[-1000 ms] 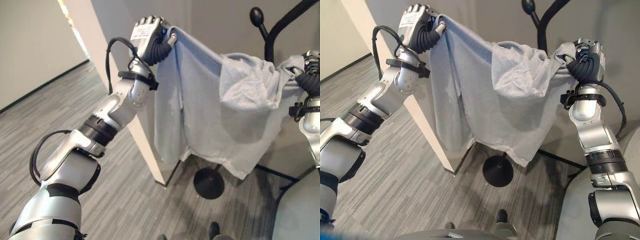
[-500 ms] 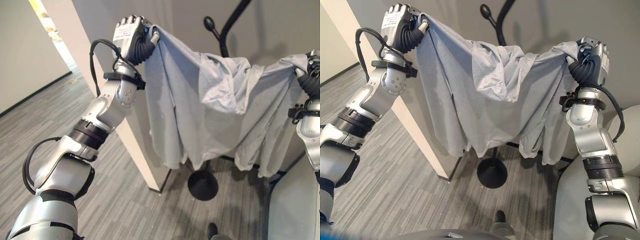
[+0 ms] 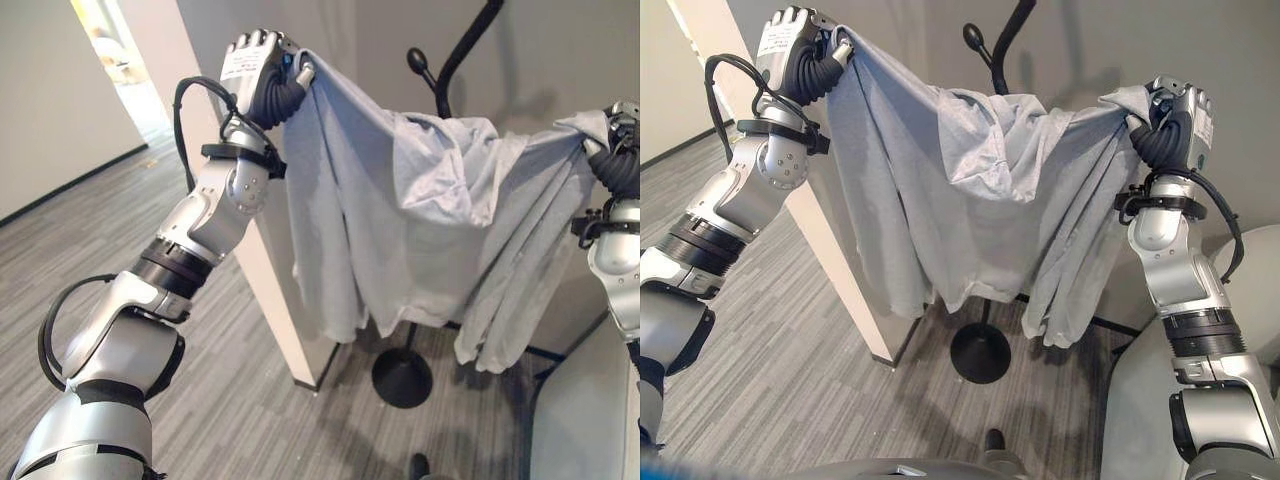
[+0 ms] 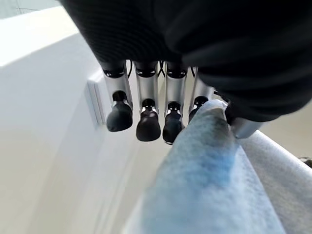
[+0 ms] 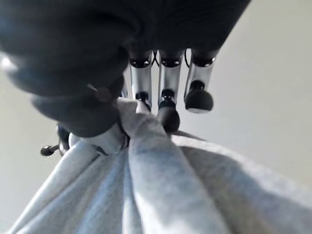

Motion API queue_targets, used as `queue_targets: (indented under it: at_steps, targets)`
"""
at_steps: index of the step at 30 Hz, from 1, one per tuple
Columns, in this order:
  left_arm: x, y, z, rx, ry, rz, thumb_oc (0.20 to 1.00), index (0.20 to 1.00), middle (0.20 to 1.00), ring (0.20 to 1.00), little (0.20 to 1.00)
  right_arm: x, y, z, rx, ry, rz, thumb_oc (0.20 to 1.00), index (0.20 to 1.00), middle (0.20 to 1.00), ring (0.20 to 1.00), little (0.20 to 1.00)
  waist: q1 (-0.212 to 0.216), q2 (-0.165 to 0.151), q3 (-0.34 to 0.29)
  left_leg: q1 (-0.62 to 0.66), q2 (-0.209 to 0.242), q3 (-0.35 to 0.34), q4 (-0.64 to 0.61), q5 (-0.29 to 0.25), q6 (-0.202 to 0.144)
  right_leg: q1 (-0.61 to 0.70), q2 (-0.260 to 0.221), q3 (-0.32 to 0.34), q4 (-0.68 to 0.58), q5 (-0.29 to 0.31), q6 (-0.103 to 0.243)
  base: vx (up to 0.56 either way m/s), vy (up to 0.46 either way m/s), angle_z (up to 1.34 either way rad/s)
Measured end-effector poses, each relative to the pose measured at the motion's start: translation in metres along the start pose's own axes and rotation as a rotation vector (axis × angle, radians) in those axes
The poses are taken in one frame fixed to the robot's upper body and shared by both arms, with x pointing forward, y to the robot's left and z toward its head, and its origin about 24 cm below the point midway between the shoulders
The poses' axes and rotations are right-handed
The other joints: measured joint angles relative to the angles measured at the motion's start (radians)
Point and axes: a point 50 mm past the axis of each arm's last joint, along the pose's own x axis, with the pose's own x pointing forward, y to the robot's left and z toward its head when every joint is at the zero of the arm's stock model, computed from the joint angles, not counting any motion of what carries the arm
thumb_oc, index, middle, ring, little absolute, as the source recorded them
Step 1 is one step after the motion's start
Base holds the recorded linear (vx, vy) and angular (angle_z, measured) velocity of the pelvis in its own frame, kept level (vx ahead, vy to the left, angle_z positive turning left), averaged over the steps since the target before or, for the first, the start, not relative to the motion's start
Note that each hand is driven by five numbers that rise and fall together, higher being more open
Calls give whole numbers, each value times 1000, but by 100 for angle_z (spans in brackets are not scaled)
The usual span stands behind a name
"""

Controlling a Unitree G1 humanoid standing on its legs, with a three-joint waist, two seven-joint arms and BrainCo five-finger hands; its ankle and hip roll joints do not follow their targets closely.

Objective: Hang the clothes on the sofa on the clothes rack.

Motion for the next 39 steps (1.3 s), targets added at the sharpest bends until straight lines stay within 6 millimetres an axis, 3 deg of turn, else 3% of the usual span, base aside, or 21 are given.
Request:
queue_targets:
  at_steps: [6,9,11,13,14,15,17,18,19,21,25,26,27,28,29,30,31,32,33,37,39]
  targets:
    - [0,-1,2,-2,-9,-3,200,200,200,200,200,10,-4,6,5,-11,-58,200,200,200,200,200,-2,-3,-1,-2,-13,-4,0,0,8,-8,-10,-5,19,-2,3,-63,-11,3]
    - [0,-2,4,-4,-14,-9,200,200,200,200,200,15,-7,8,-2,-21,-73,200,200,200,200,200,-1,-10,2,-10,-10,-2,0,2,13,-45,-21,10,79,-28,19,-6,-223,-2]
    - [2,-3,4,-1,-14,-12,200,200,200,200,200,27,-9,10,-23,-23,-91,200,200,200,200,200,4,-11,3,-37,14,5,21,14,27,-95,-46,7,153,-57,52,18,-297,6]
    - [5,0,6,4,-28,-6,200,200,200,200,200,36,-14,14,-38,-39,-108,200,200,200,200,200,28,-31,2,-50,28,2,32,6,15,-112,-80,-16,173,-76,66,57,-380,-2]
    - [9,6,6,18,-38,6,200,200,200,200,200,49,-23,23,-39,-73,-146,200,200,200,200,200,51,-21,6,-66,59,7,33,15,10,-143,-92,-27,195,-81,79,172,-509,-3]
    - [11,11,6,29,-46,22,200,200,200,200,200,55,-30,29,-46,-97,-166,200,200,200,200,200,58,-26,4,-75,61,-2,33,9,0,-142,-118,-27,175,-81,79,146,-406,14]
    - [12,21,-1,54,-38,51,200,200,200,200,200,59,-33,33,-39,-111,-193,200,200,200,200,200,60,-63,-10,-77,64,-36,27,24,-50,-117,-177,-17,133,-64,97,96,-302,24]
    - [8,20,-3,40,-22,66,200,200,200,200,200,57,-35,34,-40,-123,-196,200,200,200,200,200,63,-50,-6,-73,95,-39,29,20,-56,-105,-150,-27,128,-33,77,125,-707,18]
    - [4,13,-2,14,-18,50,200,200,200,200,200,56,-37,27,-78,-108,-186,200,200,200,200,200,71,-7,-6,-71,145,-74,22,20,-63,-89,-86,-44,123,-42,60,85,-543,5]
    - [5,5,6,-31,-24,44,200,200,200,200,200,53,-45,15,-132,-79,-190,200,200,200,200,200,73,29,-9,-120,195,-99,66,22,-65,-88,-39,-76,128,-52,34,83,-471,16]
    - [6,-11,27,-131,-43,39,200,200,200,200,200,60,-69,16,-226,-125,-216,200,200,200,200,200,42,95,-5,-188,236,-190,105,45,-37,-54,39,-102,73,-53,21,34,-301,47]
    - [6,-14,32,-153,-49,37,200,200,200,200,200,62,-75,18,-243,-138,-226,200,200,200,200,200,38,100,-4,-210,232,-199,114,72,-9,-47,46,-103,56,-53,21,-14,-234,77]
    - [5,-16,34,-161,-53,34,200,200,200,200,200,62,-77,19,-240,-145,-237,200,200,200,200,200,27,93,-1,-233,219,-195,128,114,41,-39,47,-93,44,-55,20,-17,-244,82]
    - [6,-15,34,-162,-51,34,200,200,200,200,200,62,-78,21,-239,-157,-238,200,200,200,200,200,18,90,1,-248,214,-165,125,145,79,-37,46,-100,41,-62,8,-10,-206,76]
    - [6,-15,34,-161,-49,36,200,200,200,200,200,63,-79,23,-239,-169,-237,200,200,200,200,200,21,103,0,-248,224,-111,112,138,104,-33,57,-124,36,-64,-4,2,-187,64]
    - [7,-13,34,-160,-54,39,200,200,200,200,200,62,-78,24,-235,-174,-234,200,200,200,200,200,25,106,3,-246,227,-94,111,95,117,-27,64,-140,39,-68,-21,7,-132,41]
    - [7,-12,34,-157,-58,42,200,200,200,200,200,62,-76,24,-230,-173,-229,200,200,200,200,200,26,109,2,-239,219,-109,110,54,88,-28,64,-143,43,-69,-23,21,-91,5]
    - [9,-6,32,-138,-66,51,200,200,200,200,200,62,-72,25,-224,-180,-215,200,200,200,200,200,48,103,6,-227,171,-188,108,-17,-3,-42,43,-125,53,-71,-25,23,-46,-19]
    - [10,1,28,-114,-69,61,200,200,200,200,200,64,-67,28,-225,-193,-196,200,200,200,200,200,49,100,7,-225,111,-236,106,-35,-28,-41,17,-115,52,-69,-21,43,-6,-24]
    - [18,16,31,-113,-92,109,200,200,200,200,200,62,-56,28,-225,-187,-147,200,200,200,200,200,39,93,0,-223,69,-245,94,-39,-25,-38,-16,-68,55,-57,10,50,14,1]
    - [18,15,32,-112,-94,104,200,200,200,200,200,58,-43,28,-177,-169,-122,200,200,200,200,200,30,61,-4,-191,67,-230,73,-23,-14,-11,-18,-72,38,-54,14,69,61,9]
